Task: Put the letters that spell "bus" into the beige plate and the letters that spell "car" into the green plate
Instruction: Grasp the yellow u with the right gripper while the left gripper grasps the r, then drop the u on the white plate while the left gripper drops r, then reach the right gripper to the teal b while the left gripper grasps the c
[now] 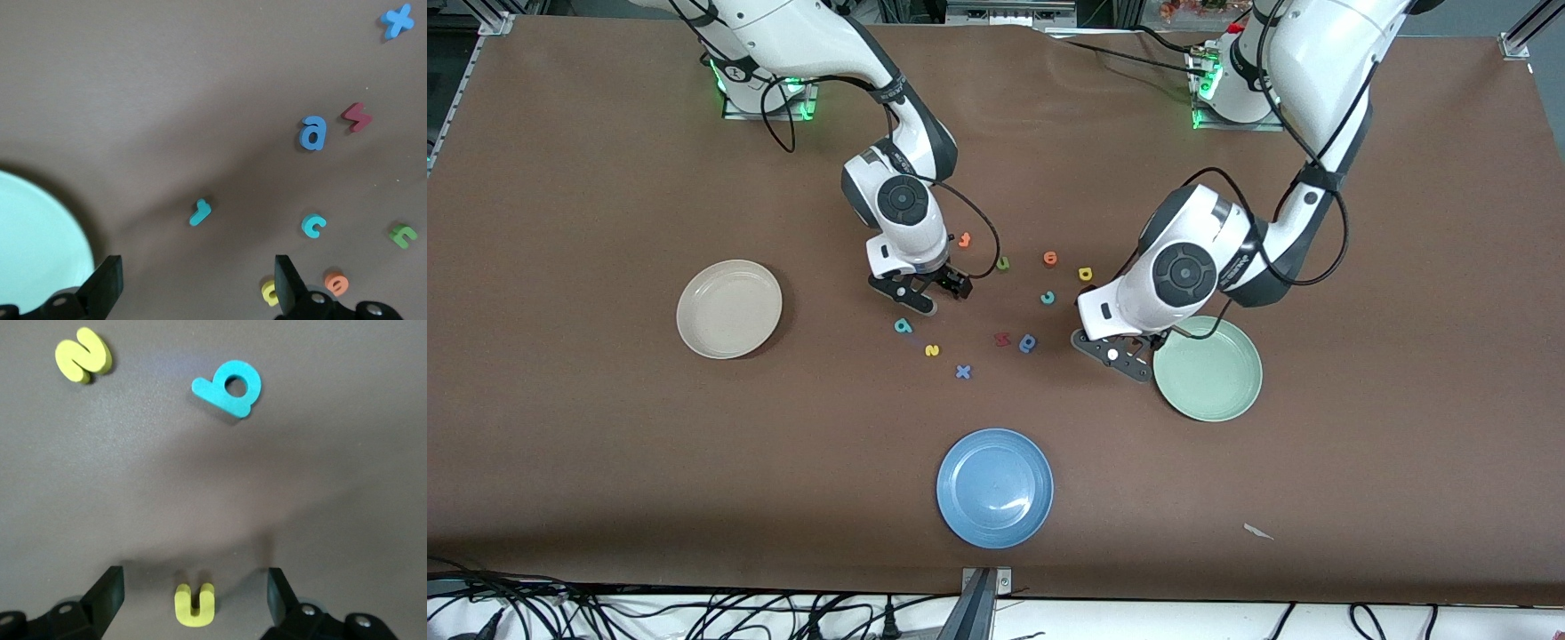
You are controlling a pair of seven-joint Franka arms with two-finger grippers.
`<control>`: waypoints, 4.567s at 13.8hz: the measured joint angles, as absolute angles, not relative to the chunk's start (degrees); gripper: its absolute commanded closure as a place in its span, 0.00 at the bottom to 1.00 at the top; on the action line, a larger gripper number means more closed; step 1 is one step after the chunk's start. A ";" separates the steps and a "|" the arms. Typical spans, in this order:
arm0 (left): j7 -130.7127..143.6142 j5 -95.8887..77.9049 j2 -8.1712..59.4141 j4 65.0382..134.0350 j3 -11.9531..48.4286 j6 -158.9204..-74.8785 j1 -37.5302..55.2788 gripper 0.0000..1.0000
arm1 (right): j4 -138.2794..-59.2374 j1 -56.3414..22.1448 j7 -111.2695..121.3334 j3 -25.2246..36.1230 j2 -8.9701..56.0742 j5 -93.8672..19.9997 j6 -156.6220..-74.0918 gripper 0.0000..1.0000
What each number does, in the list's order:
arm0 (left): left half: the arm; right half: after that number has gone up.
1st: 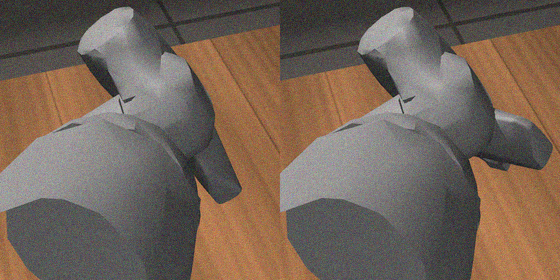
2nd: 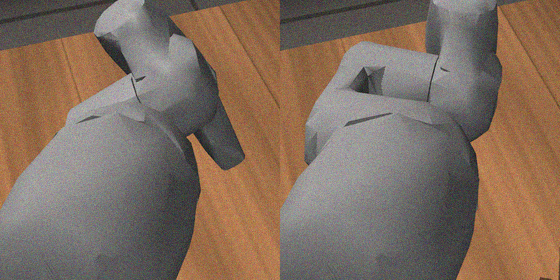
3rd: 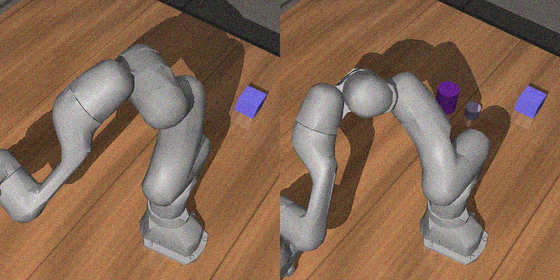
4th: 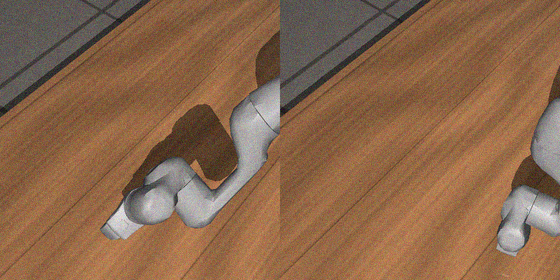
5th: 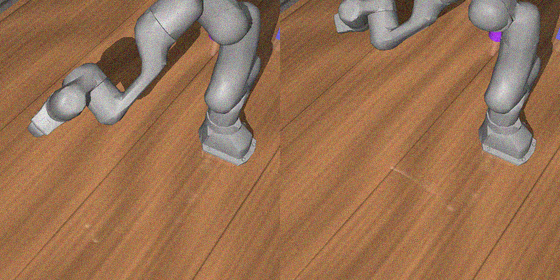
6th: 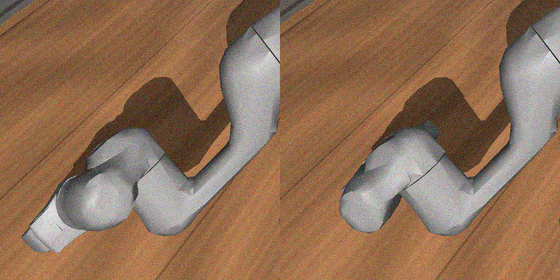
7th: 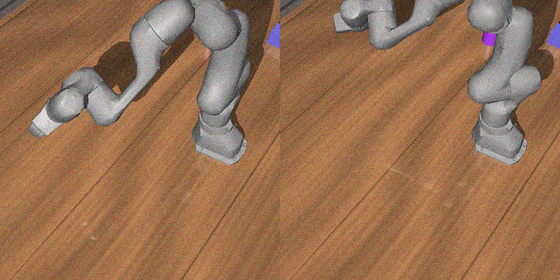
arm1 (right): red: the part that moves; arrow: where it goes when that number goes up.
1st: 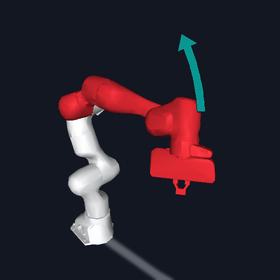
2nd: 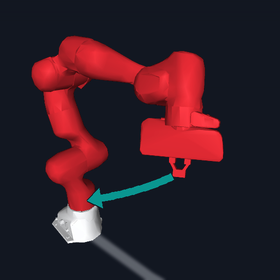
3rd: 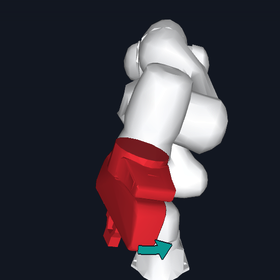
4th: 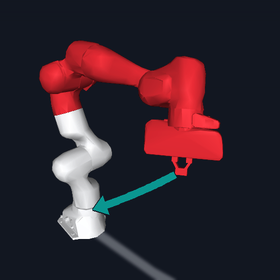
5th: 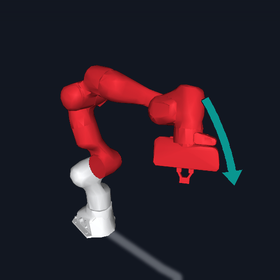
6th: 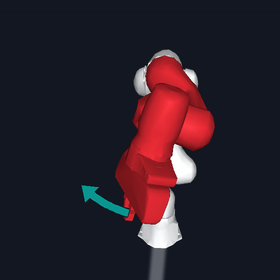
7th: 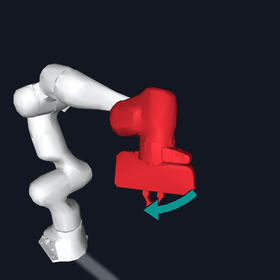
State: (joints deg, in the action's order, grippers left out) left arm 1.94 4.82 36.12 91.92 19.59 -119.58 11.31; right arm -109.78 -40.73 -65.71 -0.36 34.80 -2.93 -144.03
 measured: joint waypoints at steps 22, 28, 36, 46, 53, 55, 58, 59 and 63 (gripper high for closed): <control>1.96 18.03 44.48 93.81 19.81 -128.10 13.80 1.00 | -109.36 -40.71 -65.63 -1.45 34.61 -2.94 -143.56 0.90; 2.01 18.47 43.21 93.41 19.75 -126.18 13.50 1.00 | -105.21 -39.14 -53.48 2.56 31.36 -2.95 -128.90 0.90; 2.05 17.70 35.94 93.12 19.62 -117.84 5.06 0.86 | -119.43 -38.22 -18.43 20.44 18.52 -3.03 -127.78 0.90; 3.68 17.67 39.48 93.18 21.39 -122.39 2.31 0.00 | -133.55 -37.21 5.52 33.26 15.40 -3.30 -144.77 0.00; 28.77 17.61 39.51 92.14 25.37 -125.33 12.28 0.00 | -129.21 -38.66 2.19 31.89 15.39 -7.41 -139.51 0.00; 30.94 17.61 39.87 93.14 25.33 -125.96 16.49 0.11 | -126.04 -40.62 -3.73 29.02 15.69 -7.45 -136.61 0.00; 31.39 18.26 40.31 95.32 25.15 -126.00 19.33 0.40 | -121.17 -42.03 -15.02 22.20 18.73 -7.48 -136.06 0.00; 31.35 19.31 40.38 96.30 24.99 -126.05 19.31 0.42 | -119.08 -42.18 -18.28 20.29 20.65 -7.48 -136.09 0.00; 31.32 20.24 42.43 98.01 24.33 -129.66 19.00 0.50 | -109.91 -42.25 -23.12 16.01 29.32 -10.43 -136.32 0.00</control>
